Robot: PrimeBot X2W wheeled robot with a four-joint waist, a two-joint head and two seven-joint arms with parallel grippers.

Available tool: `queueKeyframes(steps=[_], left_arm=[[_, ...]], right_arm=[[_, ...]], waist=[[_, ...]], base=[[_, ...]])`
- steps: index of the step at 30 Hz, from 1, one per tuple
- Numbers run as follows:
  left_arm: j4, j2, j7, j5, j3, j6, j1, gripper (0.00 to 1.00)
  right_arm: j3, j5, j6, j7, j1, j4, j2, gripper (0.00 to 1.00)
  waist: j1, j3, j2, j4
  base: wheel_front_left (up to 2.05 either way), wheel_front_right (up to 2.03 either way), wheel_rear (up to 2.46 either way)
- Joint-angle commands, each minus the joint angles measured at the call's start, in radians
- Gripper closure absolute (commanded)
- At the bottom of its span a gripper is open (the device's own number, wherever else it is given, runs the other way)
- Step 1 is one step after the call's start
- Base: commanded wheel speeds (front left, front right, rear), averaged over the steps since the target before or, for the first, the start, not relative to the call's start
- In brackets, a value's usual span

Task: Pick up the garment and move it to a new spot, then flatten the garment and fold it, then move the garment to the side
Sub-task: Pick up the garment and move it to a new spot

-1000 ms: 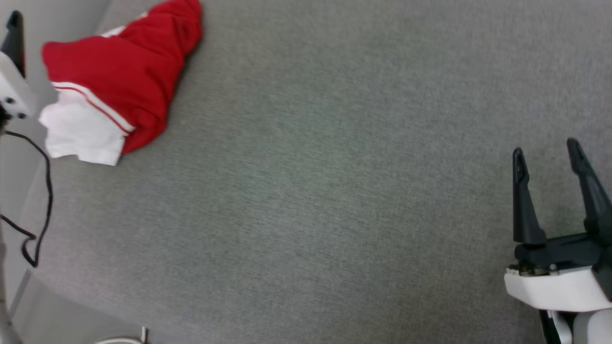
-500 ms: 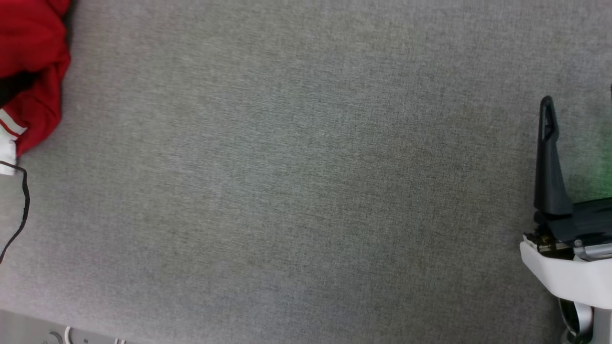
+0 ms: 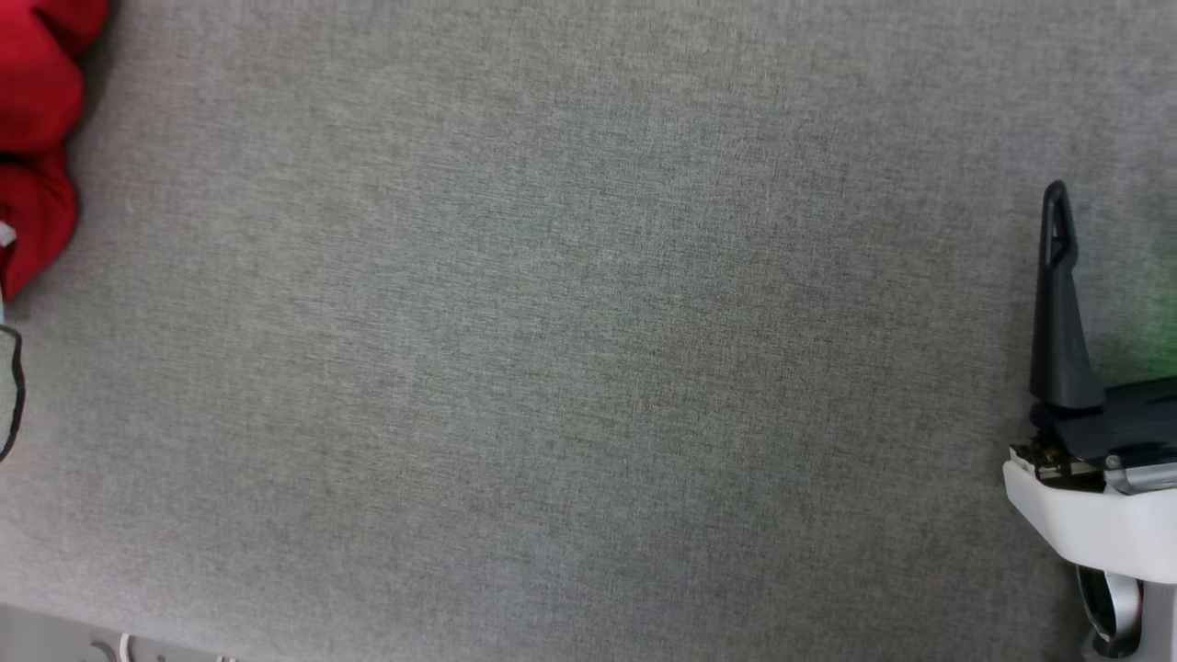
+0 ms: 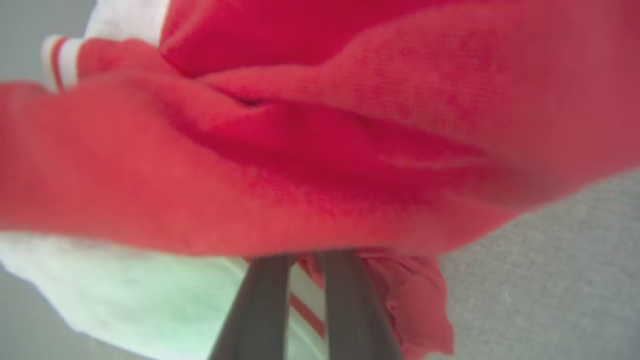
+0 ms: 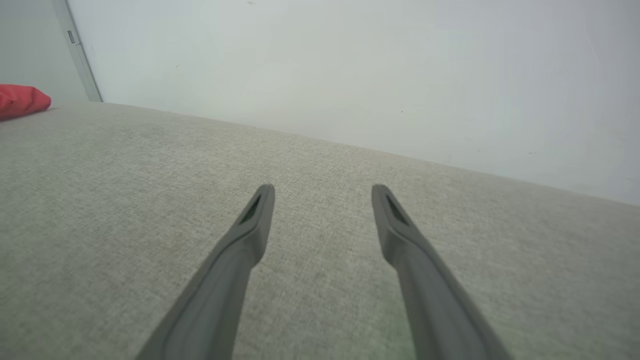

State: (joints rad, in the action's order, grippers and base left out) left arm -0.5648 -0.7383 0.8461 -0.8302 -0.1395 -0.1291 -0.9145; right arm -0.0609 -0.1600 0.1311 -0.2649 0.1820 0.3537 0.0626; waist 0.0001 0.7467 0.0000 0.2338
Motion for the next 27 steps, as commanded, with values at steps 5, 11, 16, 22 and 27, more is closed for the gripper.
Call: queueKeyframes(steps=[5,11,16,22,27], left_arm=[[0.04,-0.068,-0.028,-0.003,-0.033,0.001,-0.013,1.0],[0.181,-0.144,-0.03,0.004,-0.103,0.001,-0.056,1.0],[0.323,-0.161,0.021,0.022,-0.187,0.001,-0.126,1.0],[0.463,-0.13,0.102,0.034,-0.297,0.001,-0.246,1.0],[0.516,-0.082,0.147,0.036,-0.388,0.001,-0.334,1.0]], right_arm=[[-0.001,0.016,-0.001,0.0,-0.023,-0.055,-0.007,0.0],[-0.003,0.034,-0.001,-0.001,-0.052,-0.115,-0.013,0.0],[-0.009,0.079,-0.001,-0.001,-0.085,-0.169,-0.013,0.0],[-0.002,0.122,-0.001,-0.001,-0.115,-0.223,-0.014,0.0],[0.003,0.152,-0.001,-0.001,-0.128,-0.248,-0.014,0.0]], waist=[[-0.0001,-0.095,0.0,0.003],[-0.0001,-0.207,0.0,-0.006],[-0.0001,-0.295,0.0,-0.018],[-0.0001,-0.376,0.0,-0.059],[-0.0001,-0.421,0.0,-0.109]], base=[[0.0,0.0,0.0],[0.0,0.0,0.0],[0.0,0.0,0.0],[0.0,0.0,0.0],[0.0,0.0,0.0]])
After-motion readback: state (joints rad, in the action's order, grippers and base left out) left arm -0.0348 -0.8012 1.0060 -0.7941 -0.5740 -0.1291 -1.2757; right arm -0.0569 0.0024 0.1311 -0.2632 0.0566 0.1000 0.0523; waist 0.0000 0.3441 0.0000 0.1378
